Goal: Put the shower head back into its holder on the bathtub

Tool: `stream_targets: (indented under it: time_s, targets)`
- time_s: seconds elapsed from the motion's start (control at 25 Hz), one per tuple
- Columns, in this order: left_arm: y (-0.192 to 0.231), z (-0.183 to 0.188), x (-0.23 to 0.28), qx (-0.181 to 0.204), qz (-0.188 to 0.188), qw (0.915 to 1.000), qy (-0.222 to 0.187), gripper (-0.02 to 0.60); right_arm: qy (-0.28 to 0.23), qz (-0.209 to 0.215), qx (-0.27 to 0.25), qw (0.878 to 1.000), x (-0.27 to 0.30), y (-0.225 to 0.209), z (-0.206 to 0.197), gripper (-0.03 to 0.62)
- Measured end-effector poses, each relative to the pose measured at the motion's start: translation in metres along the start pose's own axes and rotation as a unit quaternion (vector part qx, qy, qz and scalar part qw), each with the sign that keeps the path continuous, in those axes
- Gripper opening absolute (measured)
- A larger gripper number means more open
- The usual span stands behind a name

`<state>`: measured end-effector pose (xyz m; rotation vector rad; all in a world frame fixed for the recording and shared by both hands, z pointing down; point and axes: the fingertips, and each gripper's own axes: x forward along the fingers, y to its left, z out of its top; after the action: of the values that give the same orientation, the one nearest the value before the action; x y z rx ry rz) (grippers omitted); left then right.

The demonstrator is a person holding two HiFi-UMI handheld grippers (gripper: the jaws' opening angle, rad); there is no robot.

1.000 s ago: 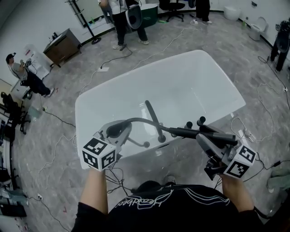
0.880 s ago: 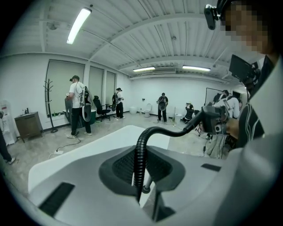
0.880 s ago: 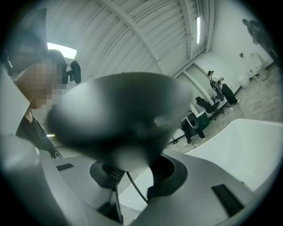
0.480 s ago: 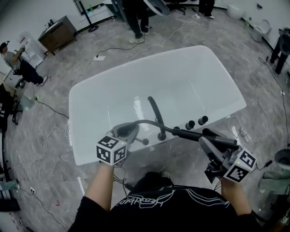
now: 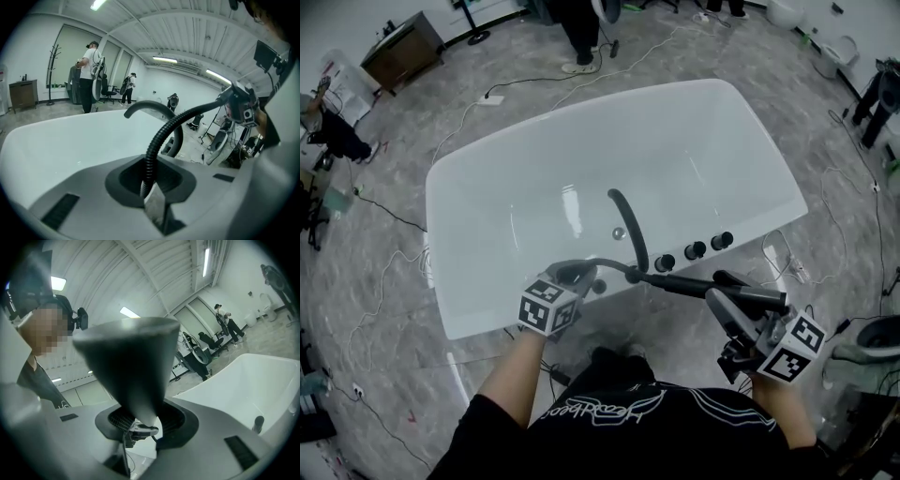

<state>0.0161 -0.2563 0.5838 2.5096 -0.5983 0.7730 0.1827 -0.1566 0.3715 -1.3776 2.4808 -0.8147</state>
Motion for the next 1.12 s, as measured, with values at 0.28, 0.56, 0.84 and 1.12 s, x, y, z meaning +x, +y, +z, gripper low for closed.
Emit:
stream_targets:
  time_s: [0.28, 0.56, 0.84, 1.12]
  targets:
    - [0.001, -0.047, 0.019, -0.003, -0.033, 0.998, 0.054, 0.044, 0.032, -0.005, -0.008, 0.999, 0.02, 0.016, -0.021, 0.137]
    - [0.008, -0.079, 0.031, -0.034, -0.059, 0.9919, 0.107, 0.085, 0.045, -0.02, 0.009, 0.999, 0.035, 0.019, -0.038, 0.137]
    - [0.006, -0.094, 0.026, -0.028, -0.064, 0.9865, 0.148, 0.152, 0.052, -0.048, -0.007, 0.997, 0.038, 0.009, -0.042, 0.137]
    - [0.02, -0.074, -0.01, -0.084, -0.06, 0.9916, 0.078, 0.15, 0.077, -0.067, -0.018, 0.995, 0.058, 0.002, -0.066, 0.138]
